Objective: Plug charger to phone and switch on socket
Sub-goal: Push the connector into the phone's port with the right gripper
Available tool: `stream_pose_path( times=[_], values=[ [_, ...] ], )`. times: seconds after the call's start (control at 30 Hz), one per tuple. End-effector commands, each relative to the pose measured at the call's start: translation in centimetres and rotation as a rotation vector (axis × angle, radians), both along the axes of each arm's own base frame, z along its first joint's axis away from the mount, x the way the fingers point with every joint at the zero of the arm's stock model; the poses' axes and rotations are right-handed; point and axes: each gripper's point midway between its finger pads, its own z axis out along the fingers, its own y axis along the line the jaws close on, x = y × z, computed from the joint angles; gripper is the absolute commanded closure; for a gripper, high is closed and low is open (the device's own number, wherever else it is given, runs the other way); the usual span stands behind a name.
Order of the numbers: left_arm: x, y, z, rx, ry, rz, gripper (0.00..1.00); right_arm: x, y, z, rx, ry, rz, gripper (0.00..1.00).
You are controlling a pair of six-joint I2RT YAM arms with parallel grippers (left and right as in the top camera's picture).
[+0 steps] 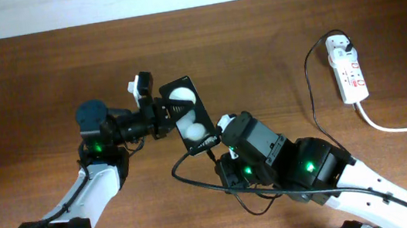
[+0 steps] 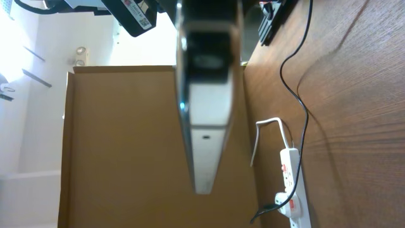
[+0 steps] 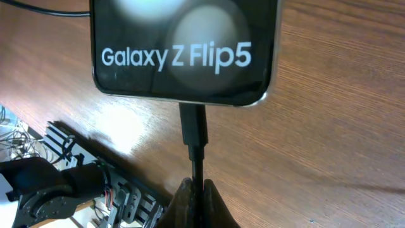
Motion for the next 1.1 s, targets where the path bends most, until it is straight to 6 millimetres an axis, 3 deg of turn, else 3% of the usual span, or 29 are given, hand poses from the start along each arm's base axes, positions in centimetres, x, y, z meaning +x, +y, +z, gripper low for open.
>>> stream_pose_path(
  times=[0.0,0.5,1.07],
  values=[
    [-0.2,-0.05,0.79,-0.001,-0.046,-0.017,1.0,-0.74,-0.11,1.31,0.041,-0.02,0.018,0.96],
    [-0.21,-0.05,0.78,0.0,-0.046,-0.018,1.0,-1.62,-0.23,0.96,0.036,0.022,0.038,0.96],
    [-0.23,-0.05,0.45,0.006,-0.04,-0.019,1.0,-1.31,-0.04,1.73,0.062,-0.009,0.035,0.96]
  ],
)
